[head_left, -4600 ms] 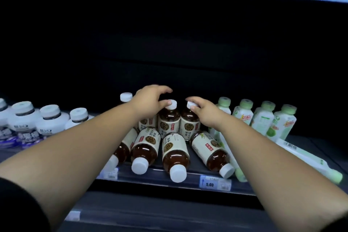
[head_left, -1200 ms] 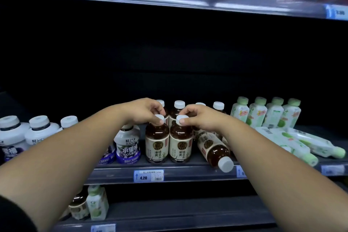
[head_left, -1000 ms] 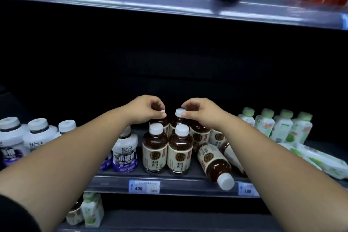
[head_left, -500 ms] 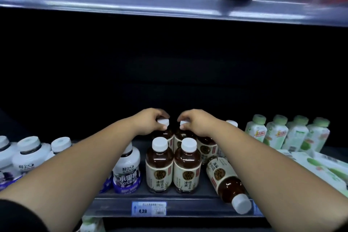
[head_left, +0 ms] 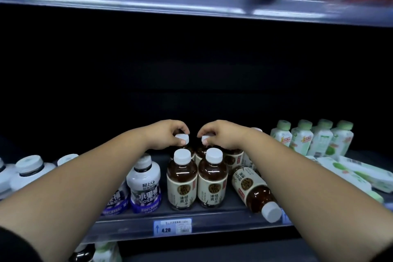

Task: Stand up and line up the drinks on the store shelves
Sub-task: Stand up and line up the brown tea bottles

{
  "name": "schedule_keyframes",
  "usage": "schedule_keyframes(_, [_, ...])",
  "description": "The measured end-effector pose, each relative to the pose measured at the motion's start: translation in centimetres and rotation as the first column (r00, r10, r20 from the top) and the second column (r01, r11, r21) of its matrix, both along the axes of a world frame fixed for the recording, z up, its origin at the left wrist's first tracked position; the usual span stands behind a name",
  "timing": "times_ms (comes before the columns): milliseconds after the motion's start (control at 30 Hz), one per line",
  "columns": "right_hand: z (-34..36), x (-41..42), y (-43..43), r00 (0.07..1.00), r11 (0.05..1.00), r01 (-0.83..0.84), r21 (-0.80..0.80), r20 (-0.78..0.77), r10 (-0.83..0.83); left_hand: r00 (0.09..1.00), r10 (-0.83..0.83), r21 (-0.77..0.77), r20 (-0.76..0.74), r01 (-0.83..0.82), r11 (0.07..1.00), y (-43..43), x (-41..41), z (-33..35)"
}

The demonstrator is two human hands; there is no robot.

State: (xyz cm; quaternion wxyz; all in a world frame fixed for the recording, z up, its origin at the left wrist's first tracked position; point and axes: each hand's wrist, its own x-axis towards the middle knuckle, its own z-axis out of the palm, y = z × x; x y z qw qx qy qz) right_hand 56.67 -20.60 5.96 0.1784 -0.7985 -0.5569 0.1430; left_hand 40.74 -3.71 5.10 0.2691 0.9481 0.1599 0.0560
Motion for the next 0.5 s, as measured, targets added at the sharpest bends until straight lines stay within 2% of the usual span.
schedule_keyframes(267, [0.6, 1.6, -5.0, 0.988, 0.957, 0.108, 0.269, -0.135, -0.073, 0.985, 0.001, 0.011, 0.170, -0.003, 1.000, -3.6, 0.6, 2.4])
schedule_keyframes(500, [-1.1, 4.1, -13.6, 0.959, 0.867, 0.228, 0.443, -0.254, -0.123, 0.947, -0.060, 0.061, 0.316, 0.043, 0.997, -12.5, 3.5, 2.8])
